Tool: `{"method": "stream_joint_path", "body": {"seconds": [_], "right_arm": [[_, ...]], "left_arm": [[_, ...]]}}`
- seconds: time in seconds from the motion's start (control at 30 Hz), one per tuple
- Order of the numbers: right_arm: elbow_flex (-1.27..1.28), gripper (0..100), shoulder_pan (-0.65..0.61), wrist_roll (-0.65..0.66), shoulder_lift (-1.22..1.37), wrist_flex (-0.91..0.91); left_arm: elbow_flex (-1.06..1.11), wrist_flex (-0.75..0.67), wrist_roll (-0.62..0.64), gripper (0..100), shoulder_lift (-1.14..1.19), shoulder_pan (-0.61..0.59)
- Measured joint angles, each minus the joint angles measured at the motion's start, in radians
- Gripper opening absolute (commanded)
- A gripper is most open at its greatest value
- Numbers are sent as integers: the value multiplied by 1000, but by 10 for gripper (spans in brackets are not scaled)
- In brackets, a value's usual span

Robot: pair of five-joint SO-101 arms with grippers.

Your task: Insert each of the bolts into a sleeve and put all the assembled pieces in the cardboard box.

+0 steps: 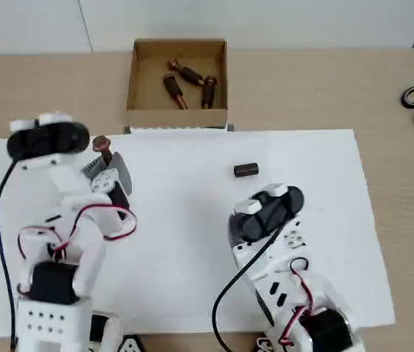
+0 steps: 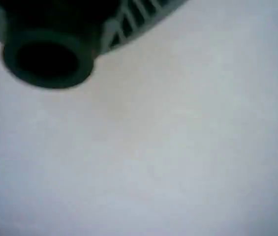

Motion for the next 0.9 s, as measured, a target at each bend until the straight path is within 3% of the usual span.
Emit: {"method": "stream_joint_path", "body": {"seconds": [0.17,0.4,0.6,0.9], "right_arm": [[98,3,-107,-2,2,-138],[180,3,-201,-2,2,-241],[226,3,-255,43,2,-298],[304,3,-267,107,2,-379]], "left_arm": [[206,-118,21,6,-226,0],[428,-167,192,7,-551,0],[463,-167,253,7,-571,17],[488,-167,267,7,-571,247]]}}
